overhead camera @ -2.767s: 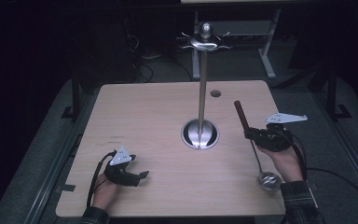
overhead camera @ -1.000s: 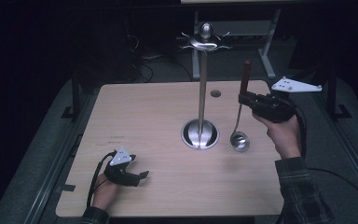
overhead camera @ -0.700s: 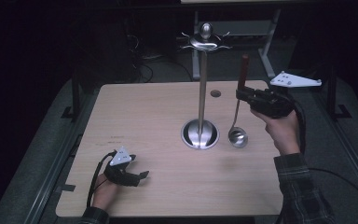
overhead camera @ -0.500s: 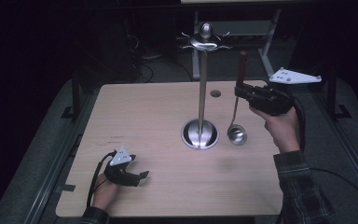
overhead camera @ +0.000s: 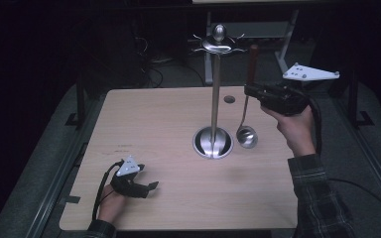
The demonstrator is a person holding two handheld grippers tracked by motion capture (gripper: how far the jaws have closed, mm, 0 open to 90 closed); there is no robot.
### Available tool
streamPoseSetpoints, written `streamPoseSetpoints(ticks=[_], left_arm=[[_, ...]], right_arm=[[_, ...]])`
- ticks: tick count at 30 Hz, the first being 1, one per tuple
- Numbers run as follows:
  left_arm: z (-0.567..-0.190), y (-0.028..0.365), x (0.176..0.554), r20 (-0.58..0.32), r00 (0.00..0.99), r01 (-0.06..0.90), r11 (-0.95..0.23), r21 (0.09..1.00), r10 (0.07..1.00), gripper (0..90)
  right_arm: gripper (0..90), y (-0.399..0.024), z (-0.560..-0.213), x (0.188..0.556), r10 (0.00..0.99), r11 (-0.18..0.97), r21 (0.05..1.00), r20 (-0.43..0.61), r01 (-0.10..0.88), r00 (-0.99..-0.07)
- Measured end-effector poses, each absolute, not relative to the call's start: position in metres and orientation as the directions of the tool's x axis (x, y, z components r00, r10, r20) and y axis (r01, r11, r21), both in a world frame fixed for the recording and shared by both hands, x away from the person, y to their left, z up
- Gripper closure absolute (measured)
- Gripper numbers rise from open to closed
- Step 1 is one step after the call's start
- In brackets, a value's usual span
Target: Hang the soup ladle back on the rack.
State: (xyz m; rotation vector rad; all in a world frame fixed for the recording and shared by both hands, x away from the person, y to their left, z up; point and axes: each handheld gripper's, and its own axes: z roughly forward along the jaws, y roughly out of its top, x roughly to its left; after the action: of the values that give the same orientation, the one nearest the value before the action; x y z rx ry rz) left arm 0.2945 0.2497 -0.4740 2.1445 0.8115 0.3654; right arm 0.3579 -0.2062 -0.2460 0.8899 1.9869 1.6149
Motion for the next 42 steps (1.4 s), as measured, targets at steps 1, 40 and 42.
streamPoseSetpoints(ticks=[1,40,42], left_arm=[[-0.474,0.250,0.295,-0.010,0.753,0.428,-0.477,0.768,0.658,14.0],[-0.474,0.251,0.295,-0.009,0.757,0.425,-0.482,0.766,0.653,14.0],[-0.474,0.251,0.294,-0.008,0.758,0.424,-0.484,0.766,0.652,14.0]], right_arm=[[74.0,-0.206,-0.245,0.358,0.706,0.120,0.971,0.063,0.207,-0.706],[73.9,-0.186,-0.241,0.377,0.680,0.139,0.964,0.073,0.225,-0.730],[73.9,-0.185,-0.242,0.378,0.679,0.142,0.963,0.074,0.230,-0.730]])
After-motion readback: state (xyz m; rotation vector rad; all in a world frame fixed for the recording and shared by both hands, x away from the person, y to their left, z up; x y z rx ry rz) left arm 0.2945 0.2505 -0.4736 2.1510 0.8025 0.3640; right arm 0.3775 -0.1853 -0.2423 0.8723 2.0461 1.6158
